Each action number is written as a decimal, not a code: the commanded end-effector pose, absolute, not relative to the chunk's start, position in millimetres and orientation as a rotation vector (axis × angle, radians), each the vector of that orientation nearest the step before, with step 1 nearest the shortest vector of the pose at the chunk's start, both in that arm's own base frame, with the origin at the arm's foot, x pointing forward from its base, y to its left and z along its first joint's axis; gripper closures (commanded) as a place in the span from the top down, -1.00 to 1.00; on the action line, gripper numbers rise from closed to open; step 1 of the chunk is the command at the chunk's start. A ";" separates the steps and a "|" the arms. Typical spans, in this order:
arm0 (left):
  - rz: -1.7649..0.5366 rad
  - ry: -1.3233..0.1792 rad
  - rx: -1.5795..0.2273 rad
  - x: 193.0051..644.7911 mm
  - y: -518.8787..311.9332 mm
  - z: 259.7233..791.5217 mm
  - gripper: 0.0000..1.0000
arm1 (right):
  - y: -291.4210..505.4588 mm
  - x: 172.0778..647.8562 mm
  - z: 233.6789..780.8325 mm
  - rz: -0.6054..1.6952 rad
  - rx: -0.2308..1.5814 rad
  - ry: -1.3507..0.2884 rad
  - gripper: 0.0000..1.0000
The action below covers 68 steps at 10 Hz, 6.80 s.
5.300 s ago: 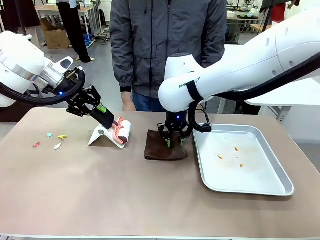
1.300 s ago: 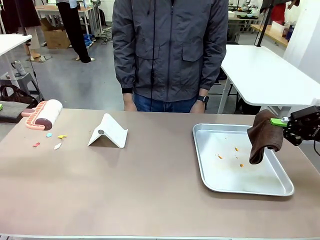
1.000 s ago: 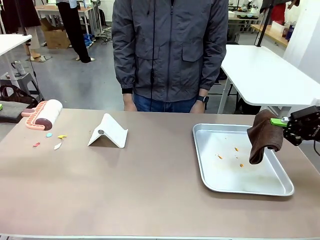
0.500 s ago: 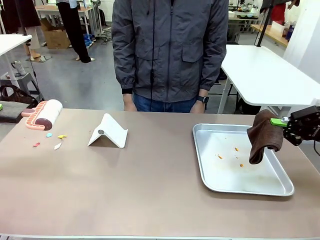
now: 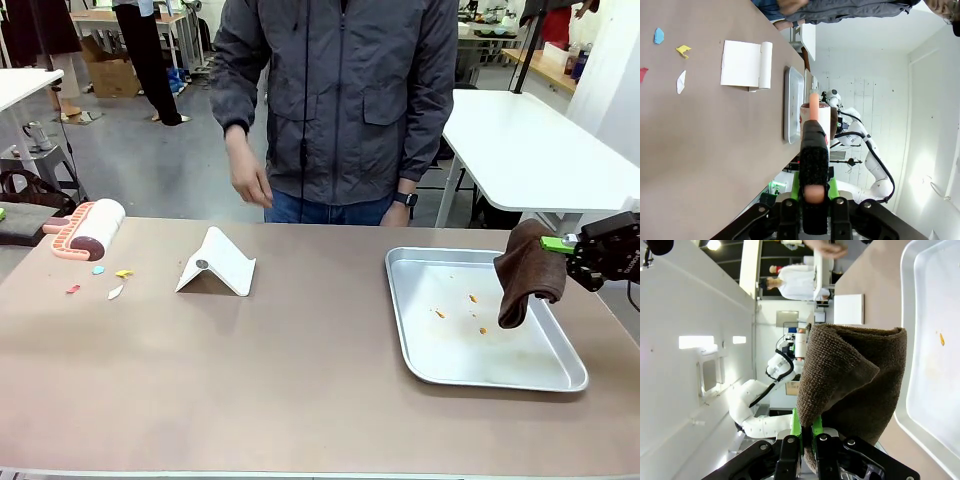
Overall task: Clean the surface of the table.
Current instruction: If a person points to the right, clean the right side of the table with your right hand, and if they point to the left, clean the left side with your left hand.
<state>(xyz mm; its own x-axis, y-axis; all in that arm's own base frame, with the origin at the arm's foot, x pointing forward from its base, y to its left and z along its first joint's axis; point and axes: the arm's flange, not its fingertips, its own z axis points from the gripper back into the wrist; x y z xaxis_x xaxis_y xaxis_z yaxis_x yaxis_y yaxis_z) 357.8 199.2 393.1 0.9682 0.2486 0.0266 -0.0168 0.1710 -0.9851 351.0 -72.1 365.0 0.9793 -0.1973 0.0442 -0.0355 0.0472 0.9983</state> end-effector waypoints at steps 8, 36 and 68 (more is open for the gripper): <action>0.172 -0.205 -1.395 356.6 199.1 394.2 -1.00 | -72.2 350.1 367.5 -0.120 1.538 -0.187 -1.00; 0.268 -0.243 -0.711 399.0 251.6 331.3 -0.55 | -72.2 350.1 367.5 -0.120 1.538 -0.187 -1.00; 0.098 -0.254 -1.468 289.7 324.9 412.2 -0.55 | -72.2 350.1 367.5 -0.120 1.538 -0.187 -1.00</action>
<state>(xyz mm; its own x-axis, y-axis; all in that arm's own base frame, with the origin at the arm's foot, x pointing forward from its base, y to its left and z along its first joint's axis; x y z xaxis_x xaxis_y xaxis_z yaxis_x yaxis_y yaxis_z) 287.6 316.9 408.0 0.9721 0.2227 0.0735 0.0492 0.1129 -0.9924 350.4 -71.8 364.0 0.9795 -0.1972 0.0413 -0.0331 0.0448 0.9984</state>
